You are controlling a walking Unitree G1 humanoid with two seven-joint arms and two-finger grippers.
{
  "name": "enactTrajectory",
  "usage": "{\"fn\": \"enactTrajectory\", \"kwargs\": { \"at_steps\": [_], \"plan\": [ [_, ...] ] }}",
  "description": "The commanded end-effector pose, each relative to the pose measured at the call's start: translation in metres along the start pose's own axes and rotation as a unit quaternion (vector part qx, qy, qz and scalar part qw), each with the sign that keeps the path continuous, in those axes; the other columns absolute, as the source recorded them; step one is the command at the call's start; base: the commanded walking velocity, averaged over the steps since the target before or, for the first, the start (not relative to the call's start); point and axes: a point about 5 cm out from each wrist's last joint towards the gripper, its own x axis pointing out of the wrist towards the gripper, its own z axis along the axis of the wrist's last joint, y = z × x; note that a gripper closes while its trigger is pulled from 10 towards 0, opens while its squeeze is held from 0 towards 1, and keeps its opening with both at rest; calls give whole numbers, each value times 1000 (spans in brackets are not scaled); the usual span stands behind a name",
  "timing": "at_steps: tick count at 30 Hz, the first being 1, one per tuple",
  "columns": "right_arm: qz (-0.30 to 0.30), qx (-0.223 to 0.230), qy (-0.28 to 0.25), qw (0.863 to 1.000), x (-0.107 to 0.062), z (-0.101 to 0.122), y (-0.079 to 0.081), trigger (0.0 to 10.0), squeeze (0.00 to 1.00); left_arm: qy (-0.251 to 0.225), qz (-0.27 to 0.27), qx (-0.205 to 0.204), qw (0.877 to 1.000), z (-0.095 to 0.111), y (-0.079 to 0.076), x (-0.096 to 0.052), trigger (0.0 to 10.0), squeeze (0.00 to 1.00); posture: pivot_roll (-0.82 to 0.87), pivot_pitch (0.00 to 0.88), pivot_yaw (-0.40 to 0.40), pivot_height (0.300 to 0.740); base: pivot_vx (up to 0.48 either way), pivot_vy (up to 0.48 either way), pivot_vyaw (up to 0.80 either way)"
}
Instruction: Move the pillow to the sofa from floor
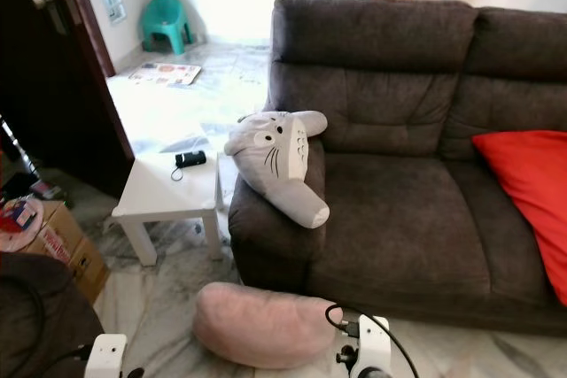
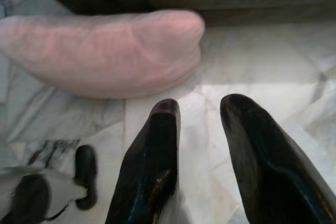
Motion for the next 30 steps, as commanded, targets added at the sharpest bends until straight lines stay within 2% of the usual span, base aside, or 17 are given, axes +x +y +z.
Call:
{"fn": "enactTrajectory", "kwargs": {
  "at_steps": [1,21,26,30],
  "plan": [
    [-8,2,1,1000,-1,0,-6,10000,0,5,-11,4,1000,-3,-7,0,10000,0,184,6,-105,740,0,0,0],
    [-3,-2,-8,1000,0,5,-4,10000,0,-5,-17,0,1000,-1,-9,0,10000,0,187,6,-113,740,0,0,0],
    [1,-3,-11,1000,1,7,-2,10000,0,-8,-13,-18,1000,-2,-9,0,10000,0,190,2,-113,740,0,0,0],
    [2,-4,-11,1000,1,8,-2,10000,0,-6,-13,-16,1000,-2,-9,0,10000,0,189,0,-113,740,0,0,0]
  ]
}}
